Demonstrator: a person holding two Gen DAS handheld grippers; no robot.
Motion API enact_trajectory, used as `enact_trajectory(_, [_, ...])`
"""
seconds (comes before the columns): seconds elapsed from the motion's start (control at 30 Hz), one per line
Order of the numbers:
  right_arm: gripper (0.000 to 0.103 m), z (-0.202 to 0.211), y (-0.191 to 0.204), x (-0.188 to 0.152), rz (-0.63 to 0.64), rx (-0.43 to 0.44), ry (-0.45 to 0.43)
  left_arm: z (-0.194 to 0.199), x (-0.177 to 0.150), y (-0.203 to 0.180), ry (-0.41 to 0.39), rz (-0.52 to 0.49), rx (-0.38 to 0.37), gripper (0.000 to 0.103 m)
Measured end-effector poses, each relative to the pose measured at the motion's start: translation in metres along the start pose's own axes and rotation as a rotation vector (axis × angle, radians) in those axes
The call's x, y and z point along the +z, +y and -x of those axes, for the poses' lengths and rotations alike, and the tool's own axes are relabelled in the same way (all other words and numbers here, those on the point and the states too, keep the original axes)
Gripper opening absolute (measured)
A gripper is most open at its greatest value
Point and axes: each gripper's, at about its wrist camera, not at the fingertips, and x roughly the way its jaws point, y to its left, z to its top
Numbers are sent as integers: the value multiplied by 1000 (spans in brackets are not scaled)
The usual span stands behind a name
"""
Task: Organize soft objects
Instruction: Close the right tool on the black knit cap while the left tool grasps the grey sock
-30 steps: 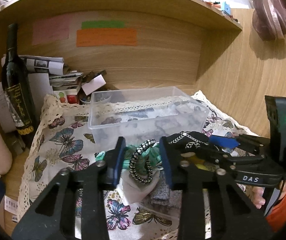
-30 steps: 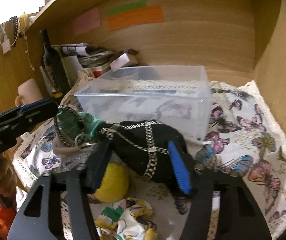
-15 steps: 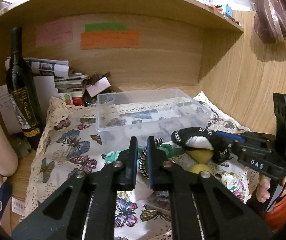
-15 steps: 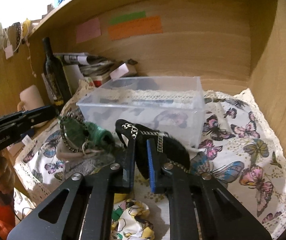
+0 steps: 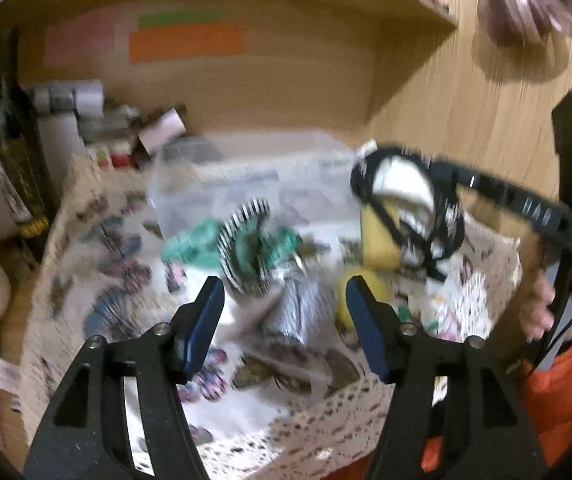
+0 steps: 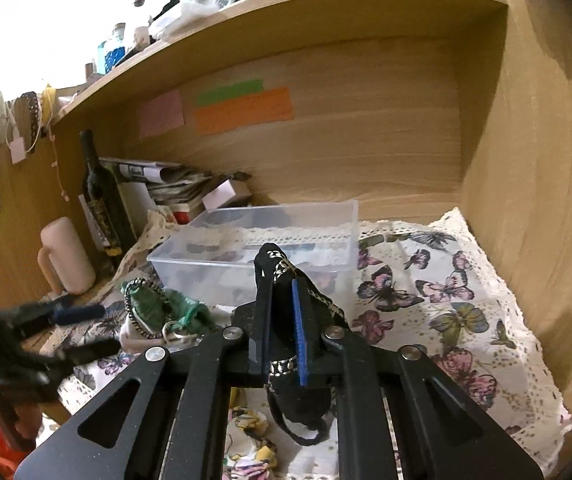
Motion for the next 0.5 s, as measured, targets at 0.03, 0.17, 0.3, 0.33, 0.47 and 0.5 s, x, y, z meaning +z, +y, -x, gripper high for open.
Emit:
enact_trajectory(0.03, [9,1,-1,0,-4,-1,-1,-6,-4,1,31,10,-12,63])
enact_trajectory(0.17, [9,-1,-4,-4,-10,-4,16,-20,-17,3,108,34,-31,63])
enact_trajectory(0.3, [9,-12,-4,-13,-12,12,74,-29,-23,3,139,51,-46,63])
enact_trajectory(0.33, [9,-14,-3,-15,-9,13,85,-31,-23,3,140,56,-42,63])
enact_trajectory(0.47, [12,-26,1,-21,7,21,132,-39,-18,6,124,82,-34,63])
enact_trajectory(0.5, [22,-30,1,-23,9,19,146,-41,-17,7,121,86,-37,63])
